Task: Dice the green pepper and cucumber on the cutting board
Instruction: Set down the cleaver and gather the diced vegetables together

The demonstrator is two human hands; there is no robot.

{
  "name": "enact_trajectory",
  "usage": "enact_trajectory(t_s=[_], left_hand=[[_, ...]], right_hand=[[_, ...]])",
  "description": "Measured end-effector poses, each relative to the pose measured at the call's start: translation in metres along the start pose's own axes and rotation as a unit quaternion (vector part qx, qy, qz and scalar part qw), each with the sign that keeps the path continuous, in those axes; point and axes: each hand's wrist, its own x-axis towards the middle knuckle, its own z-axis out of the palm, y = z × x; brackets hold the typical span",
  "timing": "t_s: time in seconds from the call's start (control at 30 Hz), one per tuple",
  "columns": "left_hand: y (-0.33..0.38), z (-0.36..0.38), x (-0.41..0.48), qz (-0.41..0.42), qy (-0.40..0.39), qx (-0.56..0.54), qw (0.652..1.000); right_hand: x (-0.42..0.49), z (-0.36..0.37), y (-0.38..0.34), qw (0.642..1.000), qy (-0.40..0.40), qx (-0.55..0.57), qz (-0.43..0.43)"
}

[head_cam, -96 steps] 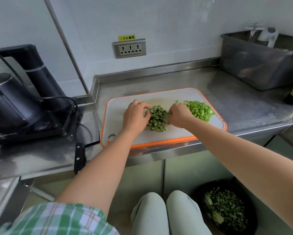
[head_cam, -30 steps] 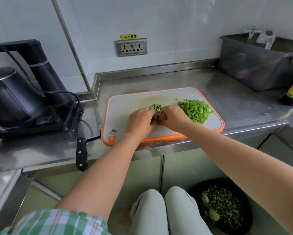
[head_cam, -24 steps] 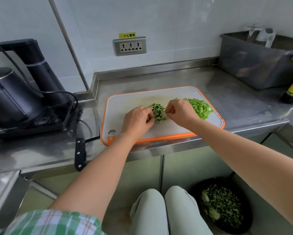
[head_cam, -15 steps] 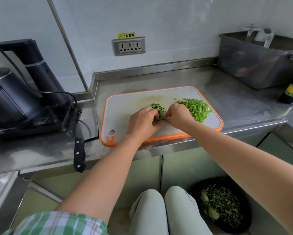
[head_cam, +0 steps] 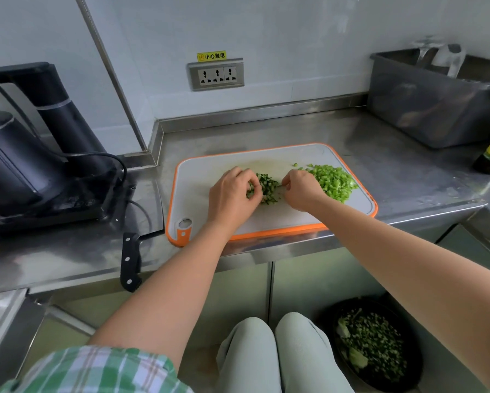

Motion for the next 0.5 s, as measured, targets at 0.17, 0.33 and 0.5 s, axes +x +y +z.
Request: enact_trajectory(t_s=[0.17, 0.33, 0.5], left_hand=[[-0.006, -0.001, 0.004, -0.025, -0.001, -0.016, 1.0], [-0.01, -0.002, 0.002, -0.044, -0.031, -0.025, 0.998], [-0.013, -0.007, -0.004, -0.096, -0.04, -0.027, 0.994]], right_hand=[[-0.002, -0.004, -0.004, 1.0, -0.009, 0.016, -0.011], [-0.007, -0.007, -0.007, 0.999, -0.025, 0.026, -0.004], [-0.015, -0.01, -0.007, 0.998, -0.005, 0.053, 0.026]])
